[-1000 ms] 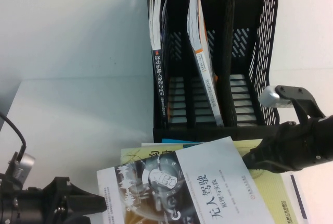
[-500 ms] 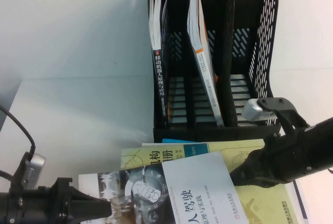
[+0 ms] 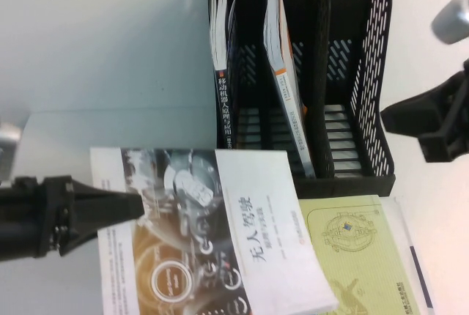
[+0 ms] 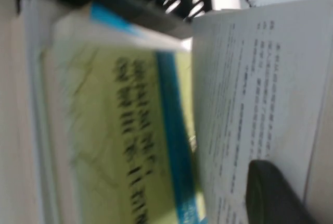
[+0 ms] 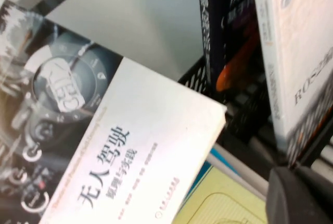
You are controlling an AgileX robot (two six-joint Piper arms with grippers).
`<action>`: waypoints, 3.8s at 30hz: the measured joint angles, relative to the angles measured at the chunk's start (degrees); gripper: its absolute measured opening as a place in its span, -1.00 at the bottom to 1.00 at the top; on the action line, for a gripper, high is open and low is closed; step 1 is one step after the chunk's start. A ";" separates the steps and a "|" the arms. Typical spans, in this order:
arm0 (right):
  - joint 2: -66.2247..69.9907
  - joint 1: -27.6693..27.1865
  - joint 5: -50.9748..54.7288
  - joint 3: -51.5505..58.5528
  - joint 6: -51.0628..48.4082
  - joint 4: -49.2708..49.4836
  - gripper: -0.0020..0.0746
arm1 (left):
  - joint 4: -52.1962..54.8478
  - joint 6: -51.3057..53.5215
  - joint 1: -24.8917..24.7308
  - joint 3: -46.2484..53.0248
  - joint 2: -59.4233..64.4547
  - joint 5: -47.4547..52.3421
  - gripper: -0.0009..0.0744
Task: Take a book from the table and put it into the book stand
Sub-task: Pick up the book with your left arm, then place the book on the book shelf
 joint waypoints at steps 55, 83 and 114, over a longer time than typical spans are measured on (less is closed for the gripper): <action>-17.68 0.00 3.98 -0.30 47.04 -52.69 -0.93 | 51.73 -53.43 -38.77 -87.07 45.94 -15.31 -0.70; -17.20 0.00 3.76 -0.23 47.29 -53.64 -0.93 | 68.49 -70.89 -41.41 -95.98 49.62 -6.38 -0.70; -14.19 0.00 4.23 -0.23 47.29 -53.64 -0.93 | 74.56 -69.03 -44.07 -96.89 49.14 -12.60 -0.48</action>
